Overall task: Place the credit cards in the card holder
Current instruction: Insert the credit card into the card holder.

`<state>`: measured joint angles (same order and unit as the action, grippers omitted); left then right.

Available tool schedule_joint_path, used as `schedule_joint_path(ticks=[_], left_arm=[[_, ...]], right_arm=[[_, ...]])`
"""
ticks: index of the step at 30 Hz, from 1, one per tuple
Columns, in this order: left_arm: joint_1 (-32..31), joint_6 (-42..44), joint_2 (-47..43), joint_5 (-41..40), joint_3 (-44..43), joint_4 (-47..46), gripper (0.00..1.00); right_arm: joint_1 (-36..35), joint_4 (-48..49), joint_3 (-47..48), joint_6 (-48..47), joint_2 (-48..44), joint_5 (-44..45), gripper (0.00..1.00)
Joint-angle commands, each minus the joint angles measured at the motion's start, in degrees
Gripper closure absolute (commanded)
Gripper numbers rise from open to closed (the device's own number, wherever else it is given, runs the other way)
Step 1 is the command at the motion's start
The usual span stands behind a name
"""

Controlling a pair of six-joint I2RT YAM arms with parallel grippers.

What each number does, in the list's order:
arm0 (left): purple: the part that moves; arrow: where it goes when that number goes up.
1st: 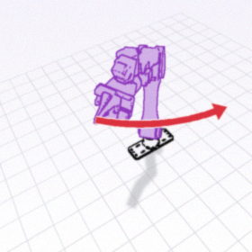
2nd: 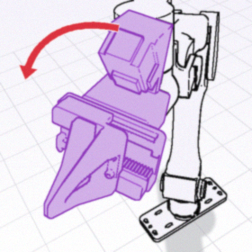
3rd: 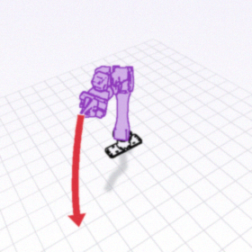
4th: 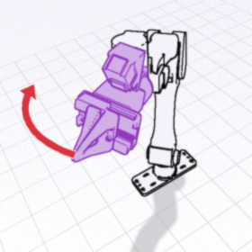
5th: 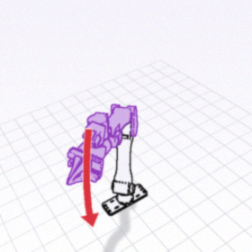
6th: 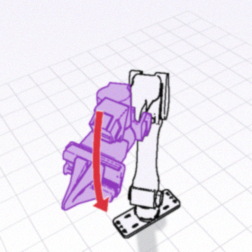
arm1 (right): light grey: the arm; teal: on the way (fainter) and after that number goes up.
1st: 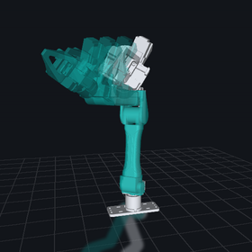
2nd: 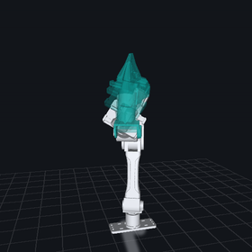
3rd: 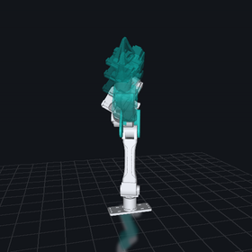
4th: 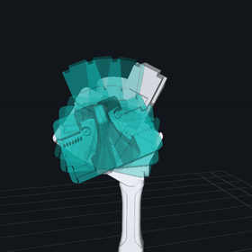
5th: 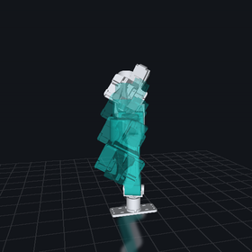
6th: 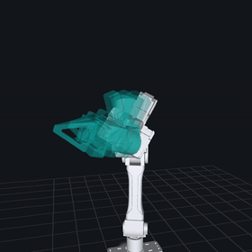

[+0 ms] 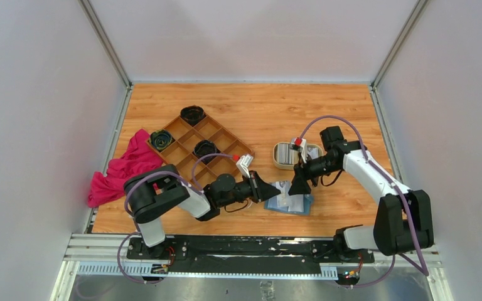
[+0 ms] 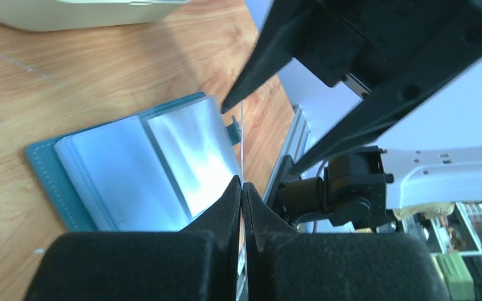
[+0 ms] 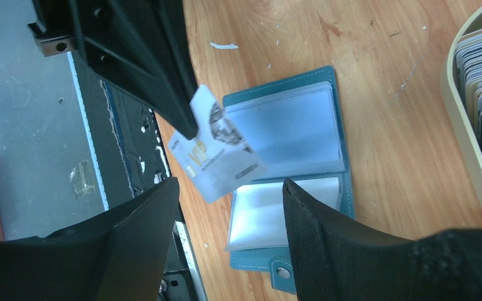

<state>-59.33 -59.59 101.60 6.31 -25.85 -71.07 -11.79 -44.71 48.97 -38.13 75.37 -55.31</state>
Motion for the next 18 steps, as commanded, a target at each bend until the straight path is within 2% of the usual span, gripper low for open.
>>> schedule_joint_path(ticks=[1, 6, 15, 18], left_arm=[[0.2, 6.7, -2.7, 4.0, -1.5, -0.9, 1.00], [0.2, 10.2, -3.8, 8.2, -2.8, 1.0, 1.00], [0.8, 14.1, -5.8, 11.8, -3.9, 5.8, 1.00], [1.4, 14.4, -6.7, 11.9, -3.3, 6.0, 1.00]], right_arm=[[2.5, -1.2, 0.7, 1.8, 1.3, -3.4, 0.35], [4.2, -1.6, 0.8, 1.3, 2.0, -7.4, 0.38], [4.1, -8.0, 1.7, -7.3, 1.1, -14.8, 0.61], [4.1, -10.3, 2.1, -10.2, 1.1, -15.4, 0.65]])
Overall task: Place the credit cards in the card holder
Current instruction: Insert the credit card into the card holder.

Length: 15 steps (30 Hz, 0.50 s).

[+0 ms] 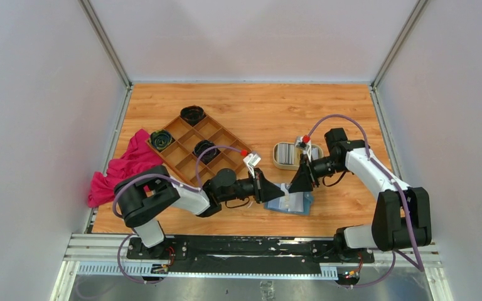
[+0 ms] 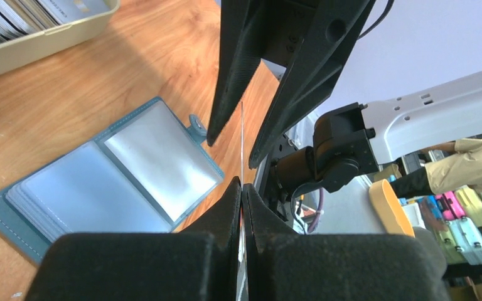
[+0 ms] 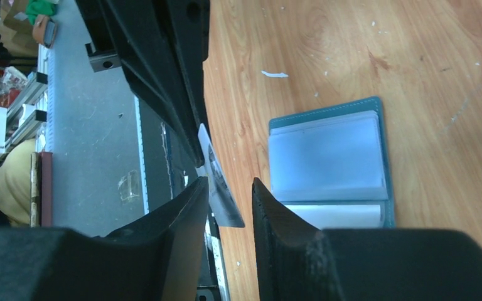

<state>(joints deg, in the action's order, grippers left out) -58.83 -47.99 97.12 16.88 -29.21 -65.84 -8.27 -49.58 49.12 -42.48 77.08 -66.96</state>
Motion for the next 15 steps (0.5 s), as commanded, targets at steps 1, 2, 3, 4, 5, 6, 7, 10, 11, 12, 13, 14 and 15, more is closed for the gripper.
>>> schedule_joint_path(ticks=[1, 2, 3, 4, 5, 6, 7, 10, 11, 12, 13, 14, 15], left_arm=[[1.2, 2.8, -2.5, 1.4, 0.3, 0.8, 1.00], [1.3, 2.9, -2.7, 1.5, 0.4, 0.8, 1.00], [1.4, 2.9, -2.8, 1.5, 0.4, 0.8, 1.00], [1.5, 2.9, -2.9, 1.7, 0.3, 0.8, 1.00], [1.6, 3.0, -2.9, 1.9, 0.3, 0.9, 1.00], [1.6, 3.0, -2.9, 2.0, 0.2, 0.9, 1.00], [1.6, 2.9, -2.7, 2.1, 0.0, 0.9, 1.00], [1.6, 2.4, -2.2, 2.4, -0.2, 0.9, 1.00], [1.6, 2.3, -2.2, 2.1, -0.2, 0.8, 1.00], [1.6, 2.2, -2.4, 1.6, -0.1, 1.0, 0.97], [1.6, 2.1, -2.8, 0.9, 0.2, 1.2, 0.94], [1.7, 2.2, -3.3, 0.3, 0.5, 1.6, 0.91], [1.8, 2.4, -4.1, -0.3, 0.9, 2.2, 0.88]], right_arm=[[0.6, -6.0, 2.1, -6.6, -0.6, -3.9, 0.66], [0.6, -6.8, 2.2, -7.4, -0.6, -3.9, 0.67], [0.6, -7.2, 2.3, -8.0, -0.5, -4.1, 0.69], [0.6, -7.6, 2.4, -8.4, -0.5, -4.4, 0.71], [0.6, -8.0, 2.5, -8.9, -0.5, -4.7, 0.74], [0.7, -8.4, 2.6, -9.7, -0.5, -5.1, 0.77], [0.6, -8.9, 2.7, -10.5, -0.5, -5.5, 0.84], [0.7, -10.7, 3.2, -12.6, -0.7, -6.3, 1.00], [0.6, -11.0, 3.2, -13.0, -0.8, -6.4, 1.00], [0.6, -11.1, 3.3, -13.1, -0.9, -6.2, 1.00], [0.6, -11.1, 3.3, -13.1, -0.9, -5.8, 1.00], [0.6, -11.1, 3.3, -13.1, -0.8, -5.4, 1.00], [0.7, -11.1, 3.4, -13.0, -0.8, -4.9, 1.00]])
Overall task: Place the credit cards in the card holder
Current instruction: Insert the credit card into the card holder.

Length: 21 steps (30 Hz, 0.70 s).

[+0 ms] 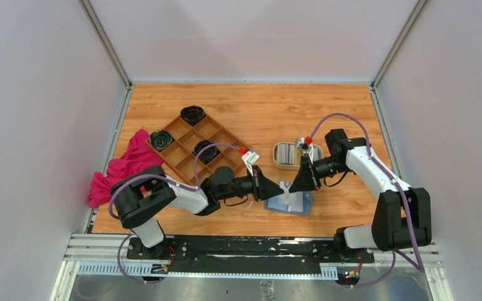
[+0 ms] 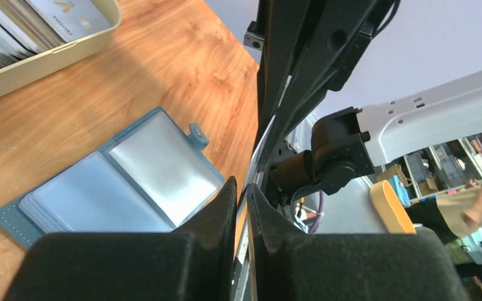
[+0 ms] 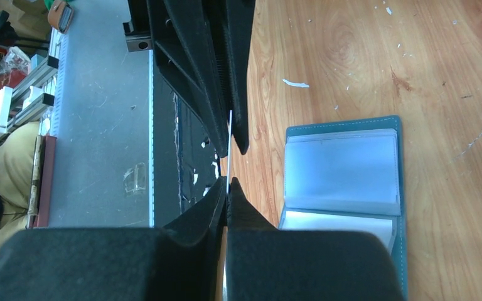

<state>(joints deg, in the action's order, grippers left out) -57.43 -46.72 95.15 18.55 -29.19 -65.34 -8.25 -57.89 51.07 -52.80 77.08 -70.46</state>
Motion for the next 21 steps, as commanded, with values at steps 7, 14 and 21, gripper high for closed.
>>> schedule_joint_path(ticks=[7, 14, 21], left_arm=[[0.5, 7.8, -11.7, -11.0, 5.7, 10.2, 0.52], [0.5, 10.4, -15.5, -17.1, 8.9, 16.9, 0.31], [-1.0, 2.6, -6.1, -17.5, 6.6, 16.9, 0.26]], right_arm=[[2.2, -0.9, 1.6, 0.2, 0.0, 1.5, 1.00], [6.3, 4.4, 0.8, 6.5, -1.3, 5.0, 1.00], [11.4, 11.0, -2.0, 13.7, -3.5, 6.6, 1.00]])
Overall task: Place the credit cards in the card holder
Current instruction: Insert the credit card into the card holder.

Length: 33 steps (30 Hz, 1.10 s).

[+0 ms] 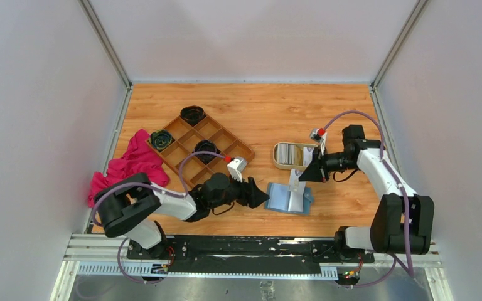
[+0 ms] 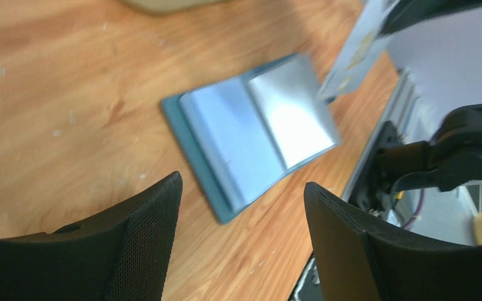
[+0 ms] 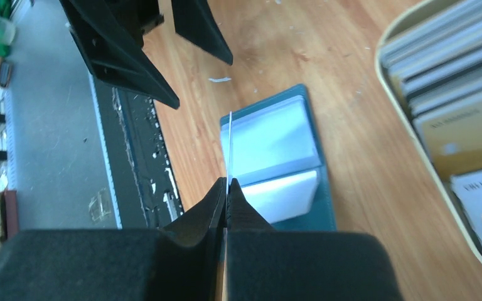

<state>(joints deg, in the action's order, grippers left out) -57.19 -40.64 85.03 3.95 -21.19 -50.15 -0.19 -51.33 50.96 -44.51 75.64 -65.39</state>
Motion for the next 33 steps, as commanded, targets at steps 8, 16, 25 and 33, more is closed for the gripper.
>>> schedule_joint_path(ticks=[8, 16, 25, 33], left_arm=[[-6.0, -9.6, 10.6, -10.8, -2.9, 2.1, 0.26], [-7.5, -5.9, 6.4, -17.6, -2.1, 6.1, 0.26], [-8.5, -4.9, 7.3, -18.7, -3.2, 5.9, 0.26], [-8.5, -3.9, 5.7, -21.1, -3.4, 6.4, 0.27]], right_arm=[[6.1, 15.3, -6.1, 19.9, -2.5, -0.2, 1.00], [7.2, 27.7, -13.6, 42.6, -7.7, 3.8, 1.00], [3.2, 31.3, -21.1, 52.4, -18.4, 9.6, 1.00], [3.1, 24.6, -19.1, 56.8, -14.3, 13.2, 1.00]])
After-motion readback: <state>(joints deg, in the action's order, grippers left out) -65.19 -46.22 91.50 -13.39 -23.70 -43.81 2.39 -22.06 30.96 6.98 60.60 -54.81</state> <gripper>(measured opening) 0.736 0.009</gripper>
